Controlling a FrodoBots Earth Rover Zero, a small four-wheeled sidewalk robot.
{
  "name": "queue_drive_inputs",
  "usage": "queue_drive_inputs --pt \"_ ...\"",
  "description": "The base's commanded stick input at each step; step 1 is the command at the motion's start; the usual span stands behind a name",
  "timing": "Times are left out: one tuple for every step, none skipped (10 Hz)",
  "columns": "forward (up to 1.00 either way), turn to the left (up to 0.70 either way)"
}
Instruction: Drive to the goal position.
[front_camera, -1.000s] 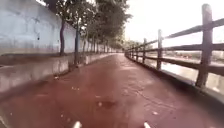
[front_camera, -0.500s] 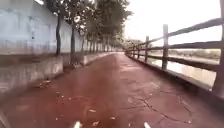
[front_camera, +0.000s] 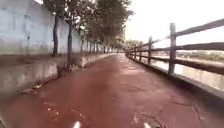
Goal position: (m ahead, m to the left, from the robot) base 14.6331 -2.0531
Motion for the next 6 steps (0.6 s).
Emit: queue_drive_inputs --pt "0.70 0.00" --pt "0.70 0.00" --pt "0.70 0.00" --pt "0.70 0.00" --pt "0.70 0.00" --pt "0.70 0.00"
